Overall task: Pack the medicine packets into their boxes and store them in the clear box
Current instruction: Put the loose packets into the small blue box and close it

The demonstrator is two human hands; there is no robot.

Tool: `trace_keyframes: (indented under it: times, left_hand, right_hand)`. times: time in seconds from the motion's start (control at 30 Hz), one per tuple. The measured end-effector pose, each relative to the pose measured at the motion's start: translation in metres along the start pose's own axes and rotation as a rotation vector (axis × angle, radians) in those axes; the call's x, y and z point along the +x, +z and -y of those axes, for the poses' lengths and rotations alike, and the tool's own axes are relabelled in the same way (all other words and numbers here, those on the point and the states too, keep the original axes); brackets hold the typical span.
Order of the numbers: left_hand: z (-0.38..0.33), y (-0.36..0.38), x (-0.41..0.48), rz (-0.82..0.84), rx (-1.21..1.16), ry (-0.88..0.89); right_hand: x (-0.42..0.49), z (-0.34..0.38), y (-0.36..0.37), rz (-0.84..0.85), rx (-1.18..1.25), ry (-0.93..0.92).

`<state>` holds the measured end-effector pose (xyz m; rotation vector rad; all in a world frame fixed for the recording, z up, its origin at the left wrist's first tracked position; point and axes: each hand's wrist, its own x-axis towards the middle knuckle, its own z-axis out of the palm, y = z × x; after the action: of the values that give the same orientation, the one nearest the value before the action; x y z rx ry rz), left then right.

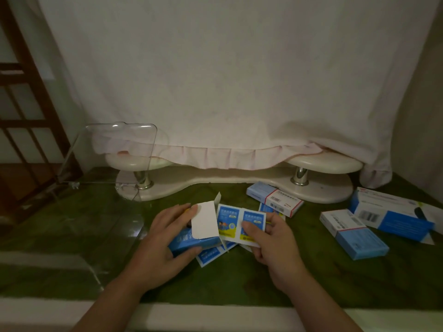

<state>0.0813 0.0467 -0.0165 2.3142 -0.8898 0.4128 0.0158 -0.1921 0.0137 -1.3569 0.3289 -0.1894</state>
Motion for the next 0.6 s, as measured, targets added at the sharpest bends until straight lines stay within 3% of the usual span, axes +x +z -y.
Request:
trace_keyframes:
  times: [0.27, 0.6]
  left_hand:
    - [-0.002, 0.001, 0.000, 0.058, 0.097, 0.052]
    - [-0.001, 0.002, 0.000, 0.044, 0.084, 0.044]
  right_hand:
    - [0.002, -0.009, 0.017, 0.002, -0.210, -0.109]
    - [0.005, -0.021, 0.028, -0.098, -0.285, -0.181]
